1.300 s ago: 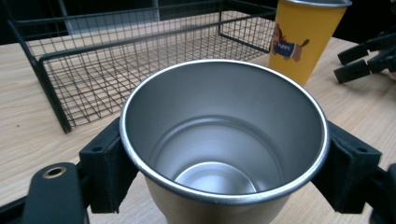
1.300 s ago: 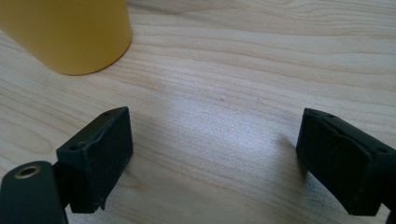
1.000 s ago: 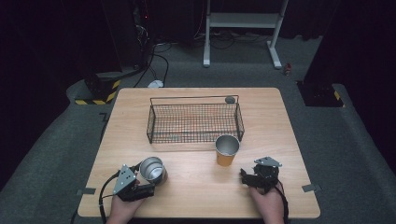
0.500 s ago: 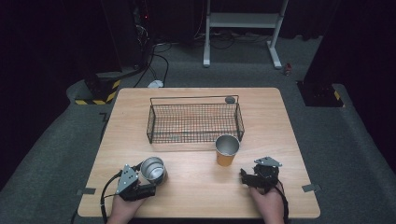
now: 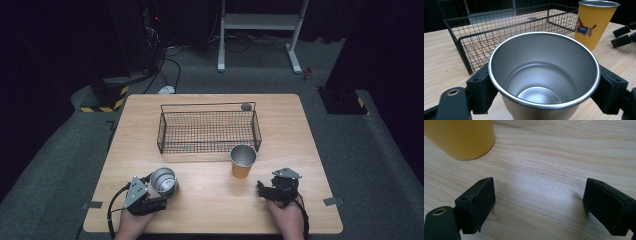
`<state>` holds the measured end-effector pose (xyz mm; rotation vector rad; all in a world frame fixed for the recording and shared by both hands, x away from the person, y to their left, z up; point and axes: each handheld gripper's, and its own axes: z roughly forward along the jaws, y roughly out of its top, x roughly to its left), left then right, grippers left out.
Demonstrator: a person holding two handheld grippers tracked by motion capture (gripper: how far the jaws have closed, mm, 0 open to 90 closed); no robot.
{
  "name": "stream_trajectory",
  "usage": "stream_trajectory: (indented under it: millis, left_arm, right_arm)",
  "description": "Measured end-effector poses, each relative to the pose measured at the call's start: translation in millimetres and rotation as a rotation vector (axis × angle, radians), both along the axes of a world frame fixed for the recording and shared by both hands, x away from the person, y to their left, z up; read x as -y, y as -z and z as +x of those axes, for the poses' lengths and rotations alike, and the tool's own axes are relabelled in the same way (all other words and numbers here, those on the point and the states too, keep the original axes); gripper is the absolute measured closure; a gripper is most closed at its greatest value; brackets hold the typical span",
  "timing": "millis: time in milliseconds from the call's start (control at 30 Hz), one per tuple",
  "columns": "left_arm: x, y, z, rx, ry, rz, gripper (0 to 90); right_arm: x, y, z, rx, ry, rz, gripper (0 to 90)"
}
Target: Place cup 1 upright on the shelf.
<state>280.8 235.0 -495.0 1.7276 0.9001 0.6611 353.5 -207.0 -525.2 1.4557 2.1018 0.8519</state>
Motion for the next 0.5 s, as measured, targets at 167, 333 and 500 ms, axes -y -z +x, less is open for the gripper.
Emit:
stream_trajectory:
  millis: [167, 333, 500]
  left_arm:
    - [4.0, -4.3, 1.8, 0.012, -0.009, 0.0, 18.8]
    - [8.4, -9.1, 5.9, -0.008, -0.006, 0.017, 18.9]
    - [8.6, -13.9, 10.5, -0.028, -0.005, 0.006, 18.8]
  right_arm:
    - [0.0, 0.0, 0.0, 0.0, 0.0, 0.0, 10.7]
    - [0.1, 0.0, 0.0, 0.0, 0.0, 0.0, 10.7]
    - [0.0, 0.0, 0.0, 0.0, 0.0, 0.0, 10.7]
